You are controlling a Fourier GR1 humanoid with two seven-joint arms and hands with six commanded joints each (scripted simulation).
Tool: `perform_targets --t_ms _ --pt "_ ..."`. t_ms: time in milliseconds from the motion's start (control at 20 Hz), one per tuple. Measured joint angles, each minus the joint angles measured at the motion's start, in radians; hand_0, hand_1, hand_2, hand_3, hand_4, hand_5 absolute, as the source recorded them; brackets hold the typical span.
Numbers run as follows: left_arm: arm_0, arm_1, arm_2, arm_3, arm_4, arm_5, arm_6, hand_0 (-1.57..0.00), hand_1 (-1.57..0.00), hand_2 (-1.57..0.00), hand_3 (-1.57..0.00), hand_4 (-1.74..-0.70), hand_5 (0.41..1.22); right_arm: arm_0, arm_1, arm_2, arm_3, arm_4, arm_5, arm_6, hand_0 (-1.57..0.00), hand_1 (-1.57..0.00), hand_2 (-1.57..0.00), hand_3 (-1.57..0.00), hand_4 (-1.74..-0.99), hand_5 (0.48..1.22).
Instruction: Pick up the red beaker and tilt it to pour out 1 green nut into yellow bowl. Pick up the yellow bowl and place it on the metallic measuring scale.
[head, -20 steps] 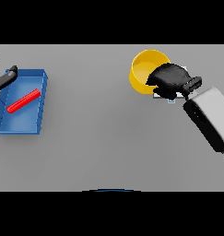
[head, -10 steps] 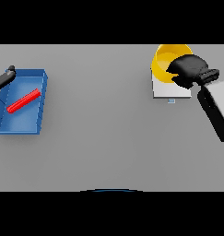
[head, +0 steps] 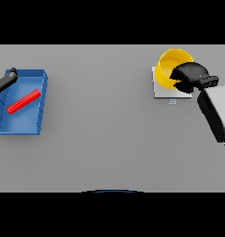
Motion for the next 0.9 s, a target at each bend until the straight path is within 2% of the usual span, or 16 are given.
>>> perform_targets --t_ms 50,150,200,250,300,400,550,700,800,900 --pt "-0.007 0.003 0.006 0.001 0.005 -0.002 -0.008 0.00 0.00 0.00 0.00 -0.85 0.796 0.002 -0.003 0.000 -0.009 -0.005 0.011 0.001 -1.57 -1.57 -1.38 -1.42 -1.741 1.221" --pt "-0.010 -0.002 0.002 0.002 0.009 -0.008 -0.006 0.00 0.00 0.00 0.00 -0.84 0.783 -0.010 0.002 -0.002 0.026 -0.001 0.000 0.001 -1.57 -1.57 -1.37 -1.45 -1.741 1.221" --pt "-0.011 -0.002 0.000 0.012 0.003 -0.006 -0.011 0.00 0.00 0.00 0.00 -0.84 0.780 -0.010 0.001 -0.002 0.037 -0.002 -0.001 -0.009 -1.57 -1.57 -1.40 -1.38 -1.741 1.221" --pt "-0.016 0.001 0.002 0.005 0.005 -0.006 -0.008 0.00 0.00 0.00 0.00 -0.84 0.779 -0.006 -0.001 -0.004 0.034 -0.004 0.000 -0.003 -1.57 -1.50 -1.44 -1.25 -1.741 1.221" --pt "-0.018 0.002 0.002 0.008 0.006 -0.009 -0.014 0.00 0.00 0.00 0.00 -0.84 0.775 -0.004 0.005 -0.005 0.039 -0.007 -0.001 -0.001 -1.56 -1.43 -1.34 -1.11 -1.682 1.221" --pt "-0.017 -0.004 -0.002 0.015 -0.001 -0.003 -0.005 0.00 0.00 0.00 0.00 -0.84 0.774 -0.008 0.004 -0.007 0.041 -0.009 0.015 0.012 -1.33 -1.12 -1.01 -0.82 -1.592 1.074" --pt "-0.013 -0.001 0.002 0.022 0.002 -0.005 -0.015 0.00 0.00 0.00 0.00 -0.84 0.764 -0.007 0.005 -0.033 0.037 -0.043 0.047 0.027 -0.76 -0.67 -0.58 -0.48 -1.513 0.923" --pt "-0.022 -0.007 0.005 0.031 0.007 -0.006 -0.021 0.00 0.00 0.00 0.00 -0.83 0.754 0.003 0.009 -0.038 0.028 -0.056 0.069 0.036 -0.39 -0.38 -0.30 -0.26 -1.476 0.847" --pt "-0.030 -0.011 -0.001 0.039 0.003 -0.007 -0.025 0.00 0.00 0.00 0.00 -0.83 0.750 -0.002 0.015 -0.033 0.035 -0.047 0.063 0.046 -0.25 -0.24 -0.19 -0.16 -1.448 0.824" --pt "-0.019 -0.014 -0.004 0.016 0.006 -0.005 -0.019 0.00 0.00 0.00 0.00 -0.84 0.753 0.003 0.013 -0.016 0.031 -0.035 0.067 0.031 -0.16 -0.16 -0.12 -0.10 -1.422 0.811"
